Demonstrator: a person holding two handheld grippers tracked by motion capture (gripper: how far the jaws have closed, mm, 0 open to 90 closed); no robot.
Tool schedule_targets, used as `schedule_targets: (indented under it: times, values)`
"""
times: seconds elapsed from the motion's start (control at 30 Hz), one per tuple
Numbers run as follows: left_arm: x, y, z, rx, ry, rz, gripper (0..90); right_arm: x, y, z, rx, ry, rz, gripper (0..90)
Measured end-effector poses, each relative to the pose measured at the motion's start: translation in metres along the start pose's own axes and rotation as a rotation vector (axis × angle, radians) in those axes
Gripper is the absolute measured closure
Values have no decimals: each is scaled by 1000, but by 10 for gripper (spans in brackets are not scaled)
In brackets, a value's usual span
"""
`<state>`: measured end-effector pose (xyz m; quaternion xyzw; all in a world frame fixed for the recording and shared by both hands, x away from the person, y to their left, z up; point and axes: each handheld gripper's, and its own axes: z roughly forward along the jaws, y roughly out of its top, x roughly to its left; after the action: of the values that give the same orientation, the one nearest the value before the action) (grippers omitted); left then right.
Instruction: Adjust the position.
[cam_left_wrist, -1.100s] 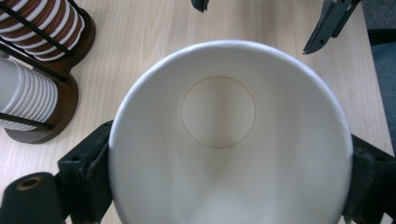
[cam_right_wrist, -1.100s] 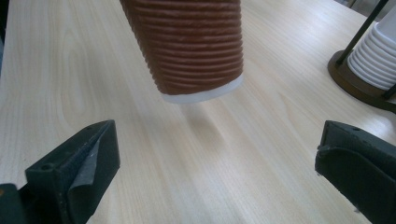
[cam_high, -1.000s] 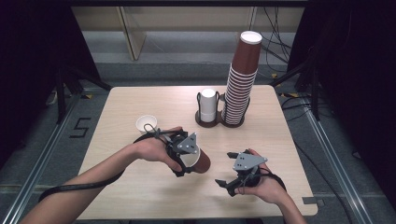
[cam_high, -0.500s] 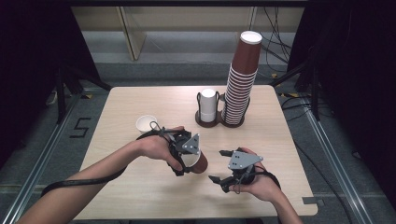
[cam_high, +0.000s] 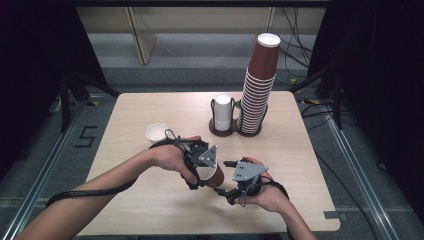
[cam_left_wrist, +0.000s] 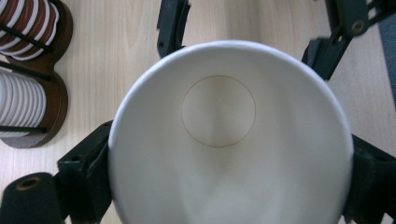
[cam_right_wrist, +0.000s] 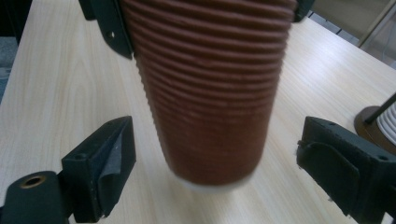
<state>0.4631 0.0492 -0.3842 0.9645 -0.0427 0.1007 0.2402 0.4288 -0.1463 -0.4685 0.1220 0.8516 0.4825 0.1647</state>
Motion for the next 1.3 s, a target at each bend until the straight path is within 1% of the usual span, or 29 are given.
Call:
schedule_targets:
  times: [0.03, 0.1, 0.13, 0.17, 0.27, 0.3, 0.33, 0.37, 0.43, 0.5, 0.57, 0.63, 0.67, 0.73, 0.77, 0.83, 0.87, 0.9, 0.93, 0.97, 1.0, 1.03, 1.07, 1.1, 1.13, 1.17, 1.2, 1.23, 1.3]
  values:
    - [-1, 1, 0, -4, -3, 1, 102, 0, 1, 1, -3, 9, -13, 125]
    - [-3, 4, 0, -10, -10, 7, 102, 3, 2, 3, 8, 13, -8, 133]
    - [-3, 5, 0, -10, -12, 13, 102, 3, 2, 5, 0, 15, -11, 139]
    - [-4, 6, 0, -9, -14, 17, 102, 3, 2, 7, 4, 24, -30, 148]
    - [-5, 8, -1, -15, -15, 24, 102, 5, 1, 9, 9, 16, -13, 173]
    - [-5, 9, -1, -18, -17, 22, 102, 3, 1, 10, 4, 16, -41, 180]
    - [-5, 9, -1, -20, -19, 22, 102, 4, 0, 10, 14, 11, -20, 186]
    - [-5, 9, -1, -20, -18, 22, 102, 4, 0, 11, 11, 19, -30, 192]
    - [-6, 10, -1, -26, -20, 21, 102, 5, 0, 11, 11, 15, -24, 211]
    - [-6, 10, -1, -28, -21, 22, 100, 5, 0, 11, 13, 17, -37, 226]
    - [-6, 10, -2, -38, -24, 21, 99, 6, -1, 11, 7, 26, -47, 232]
    - [-6, 10, -2, -48, -31, 20, 93, 7, -1, 10, 8, 31, -32, 234]
    - [-6, 10, -2, -53, -33, 18, 86, 7, -1, 10, -2, 28, -41, 234]
    - [-7, 9, -2, -74, -30, 20, 64, 8, -2, 9, -2, 21, -15, 232]
    - [-7, 10, -3, -88, -23, 19, 54, 7, -1, 9, -16, 18, -41, 231]
    - [-6, 11, -6, -108, -24, 26, 12, 6, -2, 9, 7, 8, -41, 231]
    - [-6, 11, -8, -119, -21, 18, 0, 4, -3, 8, 14, 8, -50, 231]
    - [-5, 12, -11, -134, -9, 18, 0, 5, -5, 9, 17, 13, -29, 231]
    - [-6, 12, -14, -147, -2, 15, 0, 4, -7, 8, 16, -1, -17, 231]
    - [-6, 12, -17, -163, -1, 12, 0, 3, -8, 8, 14, -2, -20, 231]
    - [-6, 12, -19, -175, -2, 6, 0, 2, -9, 7, 13, -18, -6, 231]
    - [-7, 11, -22, -187, 11, 3, 0, 1, -10, 7, 8, -20, -1, 231]
    - [-8, 10, -23, -205, 16, -14, 0, 0, -12, 6, 2, -29, 9, 230]
    - [-8, 9, -26, -212, 25, -15, 0, 0, -13, 5, 3, -37, 21, 230]
    - [-8, 7, -27, -227, 31, -23, 0, -2, -14, 5, -12, -49, 35, 230]
    - [-8, 5, -29, -227, 37, -23, 0, -3, -15, 4, -15, -58, 41, 229]
    - [-9, 2, -29, -249, 48, -42, 0, -3, -17, 3, -16, -66, 65, 229]
    - [-9, -1, -28, -260, 61, -47, 0, -5, -18, 3, -20, -71, 63, 229]
    - [-10, -7, -27, -298, 86, -87, 0, -8, -19, 2, -41, -91, 75, 229]
